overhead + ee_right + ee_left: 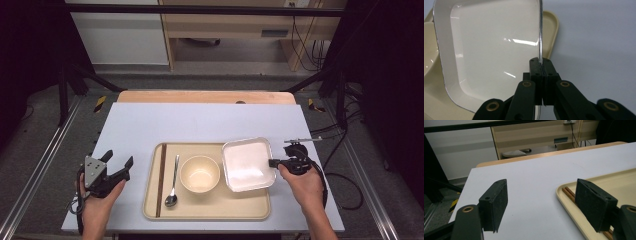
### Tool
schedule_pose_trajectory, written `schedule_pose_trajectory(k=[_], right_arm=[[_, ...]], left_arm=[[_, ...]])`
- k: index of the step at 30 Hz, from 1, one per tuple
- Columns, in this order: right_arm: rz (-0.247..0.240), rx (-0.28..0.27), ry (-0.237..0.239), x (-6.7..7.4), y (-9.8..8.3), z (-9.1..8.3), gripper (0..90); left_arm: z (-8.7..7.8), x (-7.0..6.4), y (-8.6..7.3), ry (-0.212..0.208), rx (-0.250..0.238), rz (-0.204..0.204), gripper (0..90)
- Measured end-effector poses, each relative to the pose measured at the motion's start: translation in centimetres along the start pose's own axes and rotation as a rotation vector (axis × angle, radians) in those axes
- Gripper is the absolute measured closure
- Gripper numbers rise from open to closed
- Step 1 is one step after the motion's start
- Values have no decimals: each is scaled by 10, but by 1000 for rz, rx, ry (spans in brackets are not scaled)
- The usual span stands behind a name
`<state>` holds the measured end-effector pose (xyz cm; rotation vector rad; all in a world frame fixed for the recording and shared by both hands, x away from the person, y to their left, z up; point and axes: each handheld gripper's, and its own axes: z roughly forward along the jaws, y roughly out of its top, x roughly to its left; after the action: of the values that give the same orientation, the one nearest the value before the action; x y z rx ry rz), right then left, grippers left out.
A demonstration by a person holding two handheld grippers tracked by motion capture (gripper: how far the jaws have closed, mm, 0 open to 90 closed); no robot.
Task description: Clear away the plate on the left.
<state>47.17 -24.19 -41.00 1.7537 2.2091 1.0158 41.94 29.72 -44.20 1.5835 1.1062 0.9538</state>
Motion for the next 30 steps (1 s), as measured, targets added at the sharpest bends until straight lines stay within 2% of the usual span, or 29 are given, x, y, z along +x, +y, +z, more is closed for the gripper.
schedule_pose_trajectory(k=[7,16,21,25,30], right_arm=[[7,49,1,2,-5,12,891],[11,75,1,6,-10,21,887],[23,69,10,5,-14,24,887],[41,42,27,5,-18,24,879],[49,25,11,7,-27,28,887]], left_arm=[[-3,2,-7,3,11,-11,266],[-2,0,-9,-3,15,-16,268],[-2,0,-10,-8,20,-15,270],[-2,0,-10,-7,22,-14,271],[-1,-1,-10,-8,23,-11,274]])
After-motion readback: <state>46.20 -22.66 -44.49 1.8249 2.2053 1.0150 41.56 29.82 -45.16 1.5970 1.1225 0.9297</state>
